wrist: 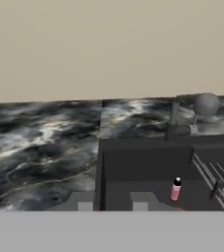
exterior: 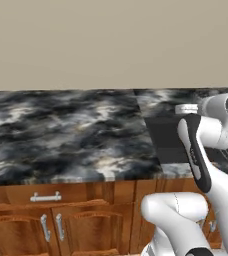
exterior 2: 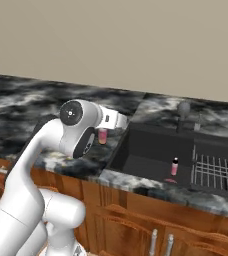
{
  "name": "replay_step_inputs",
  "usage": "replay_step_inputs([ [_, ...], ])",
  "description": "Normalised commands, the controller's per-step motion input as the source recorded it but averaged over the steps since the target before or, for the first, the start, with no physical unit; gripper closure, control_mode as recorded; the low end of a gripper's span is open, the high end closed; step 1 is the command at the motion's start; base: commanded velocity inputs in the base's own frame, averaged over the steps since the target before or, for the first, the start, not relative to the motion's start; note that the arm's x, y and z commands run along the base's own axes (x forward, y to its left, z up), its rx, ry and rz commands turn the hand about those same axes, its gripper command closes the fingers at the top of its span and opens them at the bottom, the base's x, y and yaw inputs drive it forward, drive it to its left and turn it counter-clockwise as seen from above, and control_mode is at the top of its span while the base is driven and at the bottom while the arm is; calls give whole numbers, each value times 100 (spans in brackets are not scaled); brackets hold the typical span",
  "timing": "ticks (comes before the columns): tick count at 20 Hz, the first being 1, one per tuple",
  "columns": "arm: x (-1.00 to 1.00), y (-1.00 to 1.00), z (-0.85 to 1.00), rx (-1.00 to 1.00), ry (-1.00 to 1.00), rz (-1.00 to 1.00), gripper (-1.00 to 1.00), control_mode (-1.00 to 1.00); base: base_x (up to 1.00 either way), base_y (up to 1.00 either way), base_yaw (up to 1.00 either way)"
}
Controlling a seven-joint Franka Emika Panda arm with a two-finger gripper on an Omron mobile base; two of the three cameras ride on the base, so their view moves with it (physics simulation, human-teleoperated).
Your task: Place the large bottle from the dining counter next to the other large bottle outside the sink, and place the small bottle from the dining counter next to the other small bottle inside the sink.
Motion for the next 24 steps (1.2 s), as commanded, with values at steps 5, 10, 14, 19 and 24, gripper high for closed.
replay_step_inputs([
  [5,0,0,0,0,0,0,100,100,60,-24,30],
  [10,0,0,0,0,0,0,100,100,18,-32,34],
  [14,0,0,0,0,0,0,100,100,-11,-51,26],
  [19,0,0,0,0,0,0,100,100,-16,-58,8],
  [24,0,0,0,0,0,0,100,100,-7,-66,-19],
])
